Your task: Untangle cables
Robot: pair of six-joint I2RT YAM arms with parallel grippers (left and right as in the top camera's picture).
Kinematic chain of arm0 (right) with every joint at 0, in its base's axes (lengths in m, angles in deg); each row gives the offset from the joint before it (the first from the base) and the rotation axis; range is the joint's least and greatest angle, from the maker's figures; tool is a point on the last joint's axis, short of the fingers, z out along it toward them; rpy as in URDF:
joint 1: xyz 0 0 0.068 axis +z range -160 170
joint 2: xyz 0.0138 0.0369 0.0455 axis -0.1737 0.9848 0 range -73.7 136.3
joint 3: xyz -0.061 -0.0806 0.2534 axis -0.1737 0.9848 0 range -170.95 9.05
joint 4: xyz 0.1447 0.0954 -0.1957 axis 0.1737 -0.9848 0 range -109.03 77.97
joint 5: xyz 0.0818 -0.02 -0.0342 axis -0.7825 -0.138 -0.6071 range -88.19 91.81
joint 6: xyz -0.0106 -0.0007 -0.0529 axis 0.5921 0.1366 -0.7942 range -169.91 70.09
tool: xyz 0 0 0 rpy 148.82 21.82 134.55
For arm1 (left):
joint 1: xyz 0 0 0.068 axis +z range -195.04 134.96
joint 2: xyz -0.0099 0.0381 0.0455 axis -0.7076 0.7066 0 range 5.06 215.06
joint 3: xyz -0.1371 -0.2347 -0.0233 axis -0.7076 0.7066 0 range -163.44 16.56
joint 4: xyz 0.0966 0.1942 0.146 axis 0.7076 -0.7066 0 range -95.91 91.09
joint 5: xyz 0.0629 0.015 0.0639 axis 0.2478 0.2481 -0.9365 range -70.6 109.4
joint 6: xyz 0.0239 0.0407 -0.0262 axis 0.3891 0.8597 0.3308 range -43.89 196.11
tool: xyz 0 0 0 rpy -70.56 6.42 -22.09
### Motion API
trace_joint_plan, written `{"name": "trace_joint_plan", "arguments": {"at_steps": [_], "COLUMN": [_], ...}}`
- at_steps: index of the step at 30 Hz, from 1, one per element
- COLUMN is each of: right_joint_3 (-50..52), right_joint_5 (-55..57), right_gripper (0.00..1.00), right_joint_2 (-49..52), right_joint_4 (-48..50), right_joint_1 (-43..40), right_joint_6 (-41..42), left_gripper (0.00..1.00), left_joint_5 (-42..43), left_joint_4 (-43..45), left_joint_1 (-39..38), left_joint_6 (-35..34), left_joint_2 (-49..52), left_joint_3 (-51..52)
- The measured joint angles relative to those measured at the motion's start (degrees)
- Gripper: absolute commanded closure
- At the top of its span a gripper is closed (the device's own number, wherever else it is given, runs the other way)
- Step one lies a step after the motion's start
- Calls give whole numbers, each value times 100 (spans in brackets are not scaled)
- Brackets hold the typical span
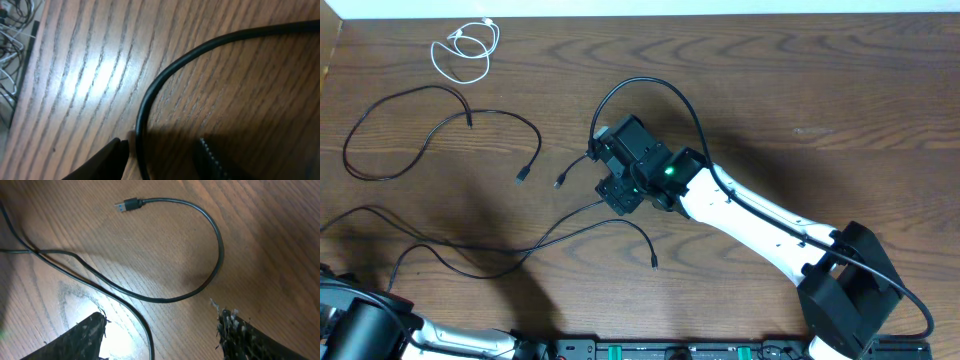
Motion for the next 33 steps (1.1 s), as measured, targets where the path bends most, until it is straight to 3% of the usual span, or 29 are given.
{"name": "trace_joint_plan", "arguments": {"at_steps": [7,10,33], "right_joint_3": [0,0,0], "right_joint_5": [2,0,0], "right_gripper": [31,31,32], "right_joint_2": [0,0,0], "right_joint_4": [2,9,33], "right_joint_1": [0,0,0], "right_joint_6": [0,0,2], "left_gripper": [58,50,51], "left_joint_5": [76,61,577], "left_joint_4": [208,177,116], "left_joint_1": [0,7,170], "left_joint_6": [-2,-15,-173], "left_joint_2": [-83,-94,-168], "left_joint_3": [164,175,240]}}
